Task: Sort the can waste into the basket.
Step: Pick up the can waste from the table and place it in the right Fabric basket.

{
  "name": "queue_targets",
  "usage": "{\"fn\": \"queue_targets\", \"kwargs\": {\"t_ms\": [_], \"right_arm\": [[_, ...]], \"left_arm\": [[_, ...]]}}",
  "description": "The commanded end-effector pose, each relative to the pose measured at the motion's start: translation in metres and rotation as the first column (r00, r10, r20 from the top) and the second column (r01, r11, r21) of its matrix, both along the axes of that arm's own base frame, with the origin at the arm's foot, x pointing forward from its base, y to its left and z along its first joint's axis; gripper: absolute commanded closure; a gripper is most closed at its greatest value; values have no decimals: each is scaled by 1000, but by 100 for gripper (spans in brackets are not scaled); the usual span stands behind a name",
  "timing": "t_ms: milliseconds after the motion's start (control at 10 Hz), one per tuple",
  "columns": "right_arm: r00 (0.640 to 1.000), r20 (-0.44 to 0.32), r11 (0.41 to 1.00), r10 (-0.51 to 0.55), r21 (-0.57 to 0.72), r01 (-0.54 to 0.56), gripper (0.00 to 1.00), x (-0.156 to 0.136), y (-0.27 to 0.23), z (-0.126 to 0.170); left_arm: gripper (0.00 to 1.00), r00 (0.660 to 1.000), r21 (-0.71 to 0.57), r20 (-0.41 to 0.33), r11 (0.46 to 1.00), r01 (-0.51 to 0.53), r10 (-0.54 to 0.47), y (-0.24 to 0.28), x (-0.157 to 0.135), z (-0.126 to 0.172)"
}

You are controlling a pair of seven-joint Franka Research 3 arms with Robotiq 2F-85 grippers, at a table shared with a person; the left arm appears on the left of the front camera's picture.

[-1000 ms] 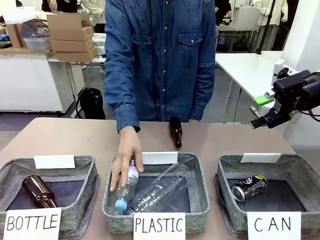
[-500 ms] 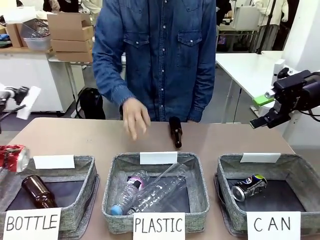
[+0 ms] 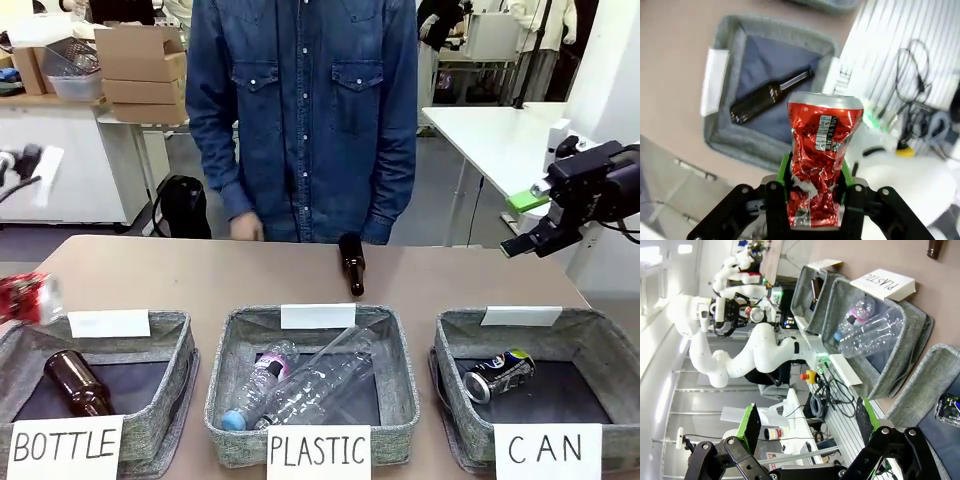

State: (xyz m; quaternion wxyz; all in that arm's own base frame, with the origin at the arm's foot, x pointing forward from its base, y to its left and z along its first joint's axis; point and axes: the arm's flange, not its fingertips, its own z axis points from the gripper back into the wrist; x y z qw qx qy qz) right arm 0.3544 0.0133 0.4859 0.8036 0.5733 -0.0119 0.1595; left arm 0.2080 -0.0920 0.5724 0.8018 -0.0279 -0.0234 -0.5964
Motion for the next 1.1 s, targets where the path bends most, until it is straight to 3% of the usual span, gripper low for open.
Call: {"fn": "queue_targets", "kwargs": {"t_ms": [0,200,300,400,600,700,800,900,1000], "right_arm": [[1000,14,1000,16,1,-16,0,-1,-3,0],[1000,0,1000,0,0,0,0,0,0,0],[991,103,989,-82,-112,93,0,-20,-49,29],[983,103,953,-154,-246,175,0,-52,-107,46],[949,113,893,-295,-320,316,0,-123,-201,41],[912,122,856,-392,-315,410,0,-150,-230,30],[872,147,819,-466,-301,488,0,-170,-246,19],[933,130,875,-335,-324,359,0,-146,-215,40],[933,130,875,-335,-324,359,0,-146,-215,40]], "left_arm": [[58,987,-97,145,992,78,-64,-96,29,-4],[58,955,-168,226,958,234,-194,-197,72,-10],[58,932,-237,243,916,324,-267,-242,93,-17],[58,914,-290,258,877,382,-313,-293,116,-25],[58,822,-399,286,718,570,-493,-404,133,-42],[58,809,-389,287,709,588,-514,-441,131,-53],[58,818,-386,261,721,576,-513,-474,133,-65],[58,822,-393,209,724,567,-530,-504,138,-79],[58,822,-386,168,731,563,-544,-522,141,-90]]}}
